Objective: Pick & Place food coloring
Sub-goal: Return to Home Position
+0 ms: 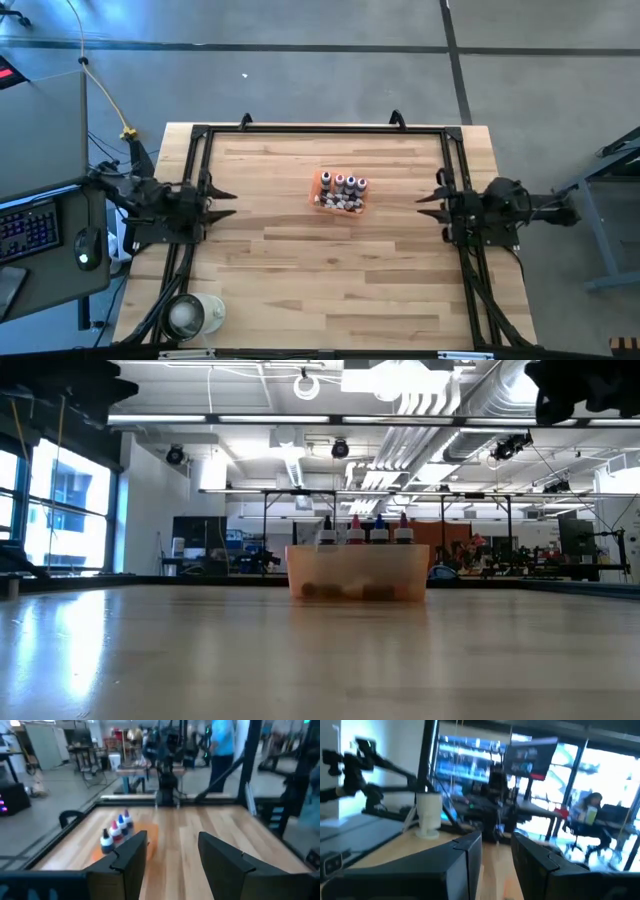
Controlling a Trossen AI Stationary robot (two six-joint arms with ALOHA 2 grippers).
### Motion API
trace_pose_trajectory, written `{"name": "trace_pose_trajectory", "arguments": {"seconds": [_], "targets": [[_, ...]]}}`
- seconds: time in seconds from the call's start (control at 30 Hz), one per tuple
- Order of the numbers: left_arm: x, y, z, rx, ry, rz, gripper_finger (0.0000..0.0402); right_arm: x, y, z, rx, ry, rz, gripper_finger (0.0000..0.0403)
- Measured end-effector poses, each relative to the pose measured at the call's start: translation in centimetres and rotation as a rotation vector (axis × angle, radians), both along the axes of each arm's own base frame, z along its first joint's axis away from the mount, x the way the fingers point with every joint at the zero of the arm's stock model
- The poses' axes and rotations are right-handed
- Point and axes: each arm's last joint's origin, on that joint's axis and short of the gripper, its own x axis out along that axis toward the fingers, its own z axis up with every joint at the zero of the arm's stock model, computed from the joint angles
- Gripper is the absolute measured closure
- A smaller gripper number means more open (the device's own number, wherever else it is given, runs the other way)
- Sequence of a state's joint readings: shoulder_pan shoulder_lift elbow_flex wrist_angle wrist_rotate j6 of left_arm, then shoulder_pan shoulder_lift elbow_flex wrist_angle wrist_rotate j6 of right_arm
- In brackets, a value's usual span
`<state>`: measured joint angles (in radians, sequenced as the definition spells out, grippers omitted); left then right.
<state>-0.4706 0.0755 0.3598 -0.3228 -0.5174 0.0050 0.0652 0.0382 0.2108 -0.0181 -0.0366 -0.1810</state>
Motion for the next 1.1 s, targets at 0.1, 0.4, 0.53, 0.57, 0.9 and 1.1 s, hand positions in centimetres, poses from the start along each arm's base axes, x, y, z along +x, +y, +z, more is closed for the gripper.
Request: {"name": "trace_pose_trajectory", "arguments": {"seconds": [0.1, 0.4, 0.53, 0.57, 0.9, 1.1], "targets": [[0.3, -0.3, -2.0, -0.032, -0.061, -0.060, 0.0227, 0.1, 0.0, -1.1, 0.005, -0.050, 0.004, 0.0304], [2.3, -1.5, -6.8, 0.032, -0.121, -0.091, 0.0227, 1.3, 0.1, -3.9, 0.003, -0.015, -0.010, 0.0304], [2.5, -1.5, -7.4, 0.018, -0.066, -0.076, 0.0227, 1.6, 0.1, -5.1, 0.046, 0.030, -0.005, 0.0304], [2.5, -1.5, -7.4, 0.020, -0.062, -0.076, 0.0227, 1.6, 0.1, -5.1, 0.045, 0.035, -0.007, 0.0304], [2.5, -1.5, -7.5, 0.015, -0.053, -0.084, 0.0227, 1.6, 0.0, -5.3, 0.045, 0.058, -0.035, 0.0304], [2.5, -1.5, -7.6, 0.016, -0.050, -0.084, 0.0227, 1.6, 0.0, -5.3, 0.045, 0.058, -0.035, 0.0304]]}}
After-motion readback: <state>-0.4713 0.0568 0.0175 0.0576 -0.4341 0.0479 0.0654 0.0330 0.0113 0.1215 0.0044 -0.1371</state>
